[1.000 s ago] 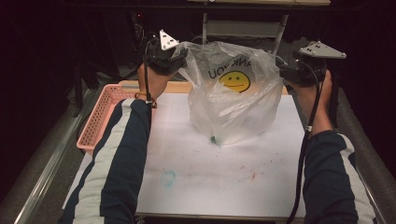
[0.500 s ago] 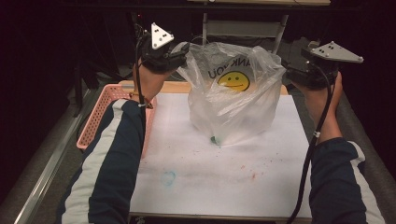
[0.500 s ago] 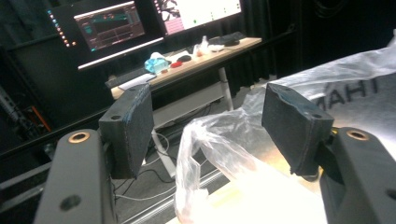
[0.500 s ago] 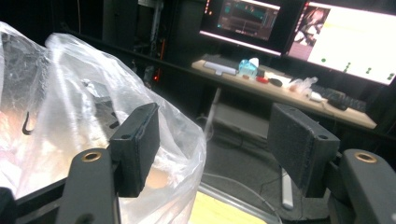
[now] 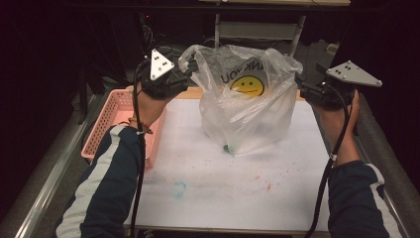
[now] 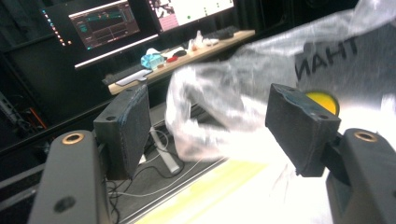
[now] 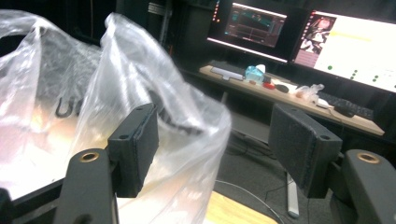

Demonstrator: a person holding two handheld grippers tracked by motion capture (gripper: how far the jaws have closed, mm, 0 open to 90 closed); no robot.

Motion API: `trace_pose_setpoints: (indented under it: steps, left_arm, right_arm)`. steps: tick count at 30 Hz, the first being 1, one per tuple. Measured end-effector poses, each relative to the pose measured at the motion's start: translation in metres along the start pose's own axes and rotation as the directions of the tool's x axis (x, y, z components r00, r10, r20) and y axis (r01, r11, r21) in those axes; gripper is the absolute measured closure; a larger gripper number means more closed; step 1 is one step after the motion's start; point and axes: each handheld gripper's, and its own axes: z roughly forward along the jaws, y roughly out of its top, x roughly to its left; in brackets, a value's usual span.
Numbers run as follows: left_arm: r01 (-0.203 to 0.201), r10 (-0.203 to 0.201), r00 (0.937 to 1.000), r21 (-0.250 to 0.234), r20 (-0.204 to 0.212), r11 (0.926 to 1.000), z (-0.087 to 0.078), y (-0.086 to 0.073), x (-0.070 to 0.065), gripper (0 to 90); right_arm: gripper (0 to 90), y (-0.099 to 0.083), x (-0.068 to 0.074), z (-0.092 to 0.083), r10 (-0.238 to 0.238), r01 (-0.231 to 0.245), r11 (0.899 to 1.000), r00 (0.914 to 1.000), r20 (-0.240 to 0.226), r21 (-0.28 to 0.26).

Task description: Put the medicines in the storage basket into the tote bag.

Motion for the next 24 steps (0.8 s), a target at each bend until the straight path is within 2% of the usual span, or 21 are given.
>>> trace_pose_setpoints:
  steps: [7, 10, 12, 14, 19, 24]
  left_arm:
    - [-0.034, 0.034, 0.9992, 0.004, -0.022, 0.9994, -0.011, -0.022, -0.003, 25.2]
    - [-0.037, 0.037, 0.9991, 0.003, -0.022, 0.9993, -0.017, -0.03, -0.002, 22.3]
    - [-0.028, 0.028, 0.9996, 0.004, -0.01, 0.9996, -0.02, -0.036, -0.001, 21.7]
    - [-0.035, 0.035, 0.9992, 0.008, -0.019, 0.9994, -0.023, -0.041, -0.001, 19.9]
    - [-0.042, 0.042, 0.9991, 0.007, -0.002, 0.9991, -0.031, -0.053, -0.002, 19.2]
    - [-0.05, 0.05, 0.9987, 0.007, 0.01, 0.9987, -0.04, -0.065, -0.004, 16.6]
  right_arm:
    - [32.8, -0.015, 0.007, -0.004, 0.03, -0.03, 1.0, 0.9994, -0.018, -0.01]
    - [31.1, -0.022, 0.011, -0.005, 0.021, -0.021, 1.0, 0.9995, -0.025, -0.002]
    - [30.2, -0.027, 0.013, -0.005, 0.029, -0.029, 1.0, 0.9991, -0.031, 0.003]
    - [27.8, -0.031, 0.015, -0.004, 0.028, -0.028, 1.0, 0.9989, -0.037, 0.01]
    - [23.4, -0.037, 0.022, -0.006, 0.024, -0.023, 1.0, 0.999, -0.038, 0.003]
    - [21.3, -0.045, 0.029, -0.007, 0.013, -0.012, 1.0, 0.9979, -0.064, 0.008]
